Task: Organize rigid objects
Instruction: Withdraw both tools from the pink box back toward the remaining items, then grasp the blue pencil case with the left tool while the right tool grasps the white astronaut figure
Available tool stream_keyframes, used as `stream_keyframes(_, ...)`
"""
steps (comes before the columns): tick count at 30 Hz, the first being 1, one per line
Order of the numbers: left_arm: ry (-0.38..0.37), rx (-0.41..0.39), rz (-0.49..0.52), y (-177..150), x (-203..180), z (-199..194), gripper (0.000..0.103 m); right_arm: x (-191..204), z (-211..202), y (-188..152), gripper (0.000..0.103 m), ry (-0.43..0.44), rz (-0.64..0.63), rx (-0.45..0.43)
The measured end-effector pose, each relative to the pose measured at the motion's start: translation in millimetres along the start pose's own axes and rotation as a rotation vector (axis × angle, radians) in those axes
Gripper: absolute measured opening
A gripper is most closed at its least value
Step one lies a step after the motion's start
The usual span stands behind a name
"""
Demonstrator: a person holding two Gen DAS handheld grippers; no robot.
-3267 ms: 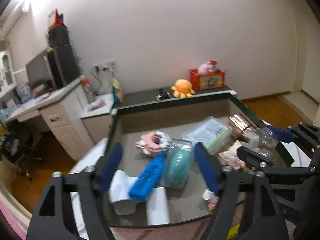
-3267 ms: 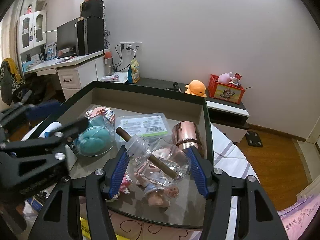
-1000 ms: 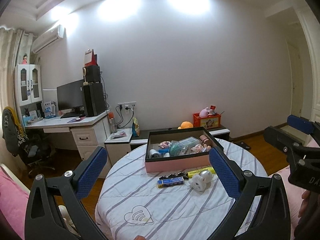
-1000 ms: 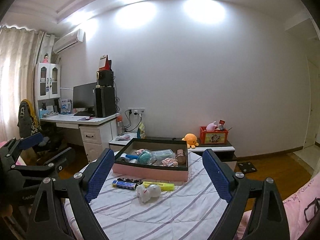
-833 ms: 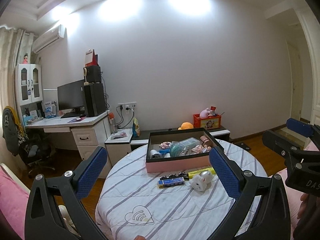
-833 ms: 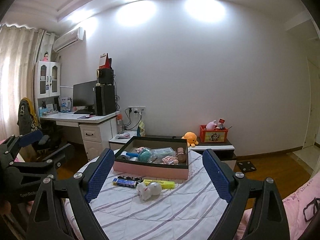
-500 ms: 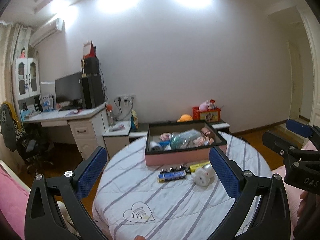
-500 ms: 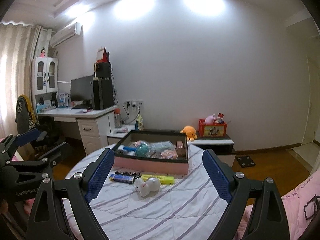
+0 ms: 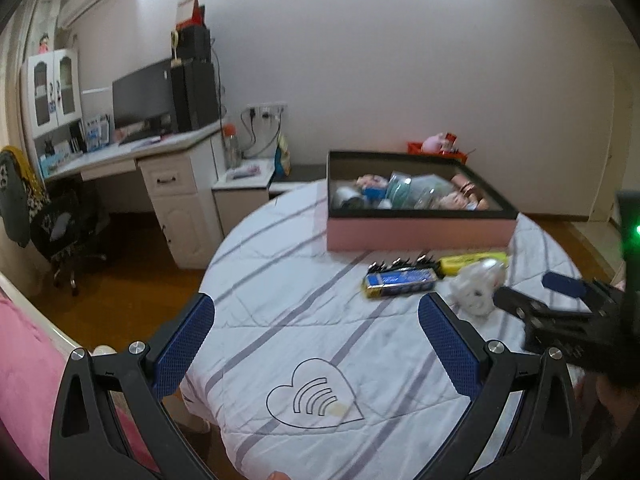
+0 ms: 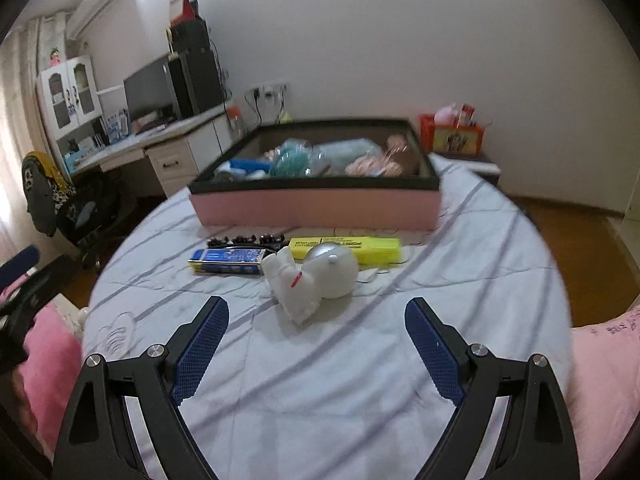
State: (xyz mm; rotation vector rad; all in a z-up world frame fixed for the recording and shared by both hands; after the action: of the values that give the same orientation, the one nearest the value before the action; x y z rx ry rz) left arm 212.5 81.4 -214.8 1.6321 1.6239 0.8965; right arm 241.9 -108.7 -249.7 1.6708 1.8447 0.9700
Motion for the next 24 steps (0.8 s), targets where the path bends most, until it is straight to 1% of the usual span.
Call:
stream_keyframes(1,-0.001,0.01,0.002,-0.8,0.8,3.0,0.103,0.2,12.3,2.6,0.091,-0.014,-0.01,0.023)
stream_keyframes(4,-0.005,0.041,0.005,-4.0,0.0,16.3,0.103,-1.0,39.2,7.3,0.091,-0.018,-0.013,0.081)
stream_keyframes(6,-0.021,0.062,0.006,-5.5,-3.9,25.7,0.103,0.1,49.8,7.1,0.091,0.02,-0.01,0.116)
stream_keyframes(8,-0.039,0.086,0.005,-6.4,-9.8,35.4,0.103,-0.9,53.2,7.0,0.091,0.045,-0.007,0.128)
stream_keyframes(10,-0.062,0.109,0.007,-6.2,-18.7,45.9,0.103,-4.1,53.8,6.1,0.074,0.075,0.003,0.138)
stream_keyframes(12,-0.082,0.134,0.017,-6.2,-29.9,57.0,0.103,-8.6,51.6,4.8,0.074,0.095,0.007,0.136)
stream_keyframes(13,-0.091,0.143,0.021,-5.8,-35.2,62.0,0.103,-13.4,46.9,3.2,0.074,0.085,0.002,0.13)
stream_keyframes(15,-0.108,0.174,0.023,-5.8,-47.4,75.0,0.103,-24.8,38.4,2.3,0.074,0.04,-0.002,0.108)
stream_keyframes(18,-0.126,0.21,0.013,-5.0,-63.8,94.3,0.103,-46.8,30.2,-1.3,0.074,-0.022,0.005,0.099)
stream_keyframes(21,-0.126,0.252,-0.008,-4.6,-75.4,114.5,0.103,-64.3,26.2,-6.7,0.074,-0.014,0.037,0.095)
stream_keyframes(24,-0.122,0.305,-0.022,-7.9,-83.5,133.4,0.103,-69.4,26.2,-7.0,0.074,0.012,0.049,0.091)
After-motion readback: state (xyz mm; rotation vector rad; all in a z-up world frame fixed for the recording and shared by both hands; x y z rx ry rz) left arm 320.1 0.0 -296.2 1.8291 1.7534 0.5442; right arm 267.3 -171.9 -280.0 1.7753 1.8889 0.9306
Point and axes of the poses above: each gripper's, at about its wrist camera, not at the fingertips, and z roughly the way its jaws point, x to its left, y to its top, the point moved 7 cm from there along z, roughly the way its jaws point
